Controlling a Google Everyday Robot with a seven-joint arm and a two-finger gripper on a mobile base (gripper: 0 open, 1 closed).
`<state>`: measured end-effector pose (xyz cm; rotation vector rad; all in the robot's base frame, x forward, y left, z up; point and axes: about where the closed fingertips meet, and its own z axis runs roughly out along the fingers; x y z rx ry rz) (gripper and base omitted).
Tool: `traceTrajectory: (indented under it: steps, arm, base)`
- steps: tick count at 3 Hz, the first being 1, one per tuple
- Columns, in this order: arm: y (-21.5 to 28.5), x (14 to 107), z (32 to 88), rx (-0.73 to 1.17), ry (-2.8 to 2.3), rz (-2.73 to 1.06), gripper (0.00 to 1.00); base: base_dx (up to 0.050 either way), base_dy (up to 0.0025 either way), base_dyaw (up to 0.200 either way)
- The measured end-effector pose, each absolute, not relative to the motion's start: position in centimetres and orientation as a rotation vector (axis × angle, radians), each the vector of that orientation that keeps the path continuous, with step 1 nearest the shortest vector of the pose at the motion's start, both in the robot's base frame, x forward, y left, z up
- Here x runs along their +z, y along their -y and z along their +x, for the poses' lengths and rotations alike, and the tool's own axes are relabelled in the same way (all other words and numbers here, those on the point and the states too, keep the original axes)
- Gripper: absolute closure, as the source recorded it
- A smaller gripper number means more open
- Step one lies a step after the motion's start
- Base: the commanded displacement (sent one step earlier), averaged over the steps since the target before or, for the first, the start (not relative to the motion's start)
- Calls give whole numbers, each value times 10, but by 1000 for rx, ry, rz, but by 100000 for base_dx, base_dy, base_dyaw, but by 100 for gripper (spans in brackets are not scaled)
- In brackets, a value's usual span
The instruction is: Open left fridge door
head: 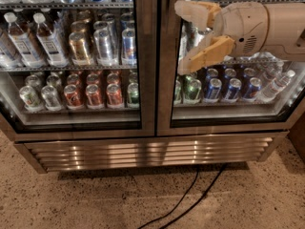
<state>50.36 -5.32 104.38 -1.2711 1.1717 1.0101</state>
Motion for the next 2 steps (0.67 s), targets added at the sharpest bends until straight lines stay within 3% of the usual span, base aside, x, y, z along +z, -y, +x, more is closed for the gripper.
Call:
traceTrajectory:
  steps: [1,2]
  arm:
    - [53,1044,504,1010,-1172,-1271,0]
    - [47,1042,507,1014,-1189,-1278,0]
  base:
    - [3341,245,15081]
    - [4044,-220,-10773]
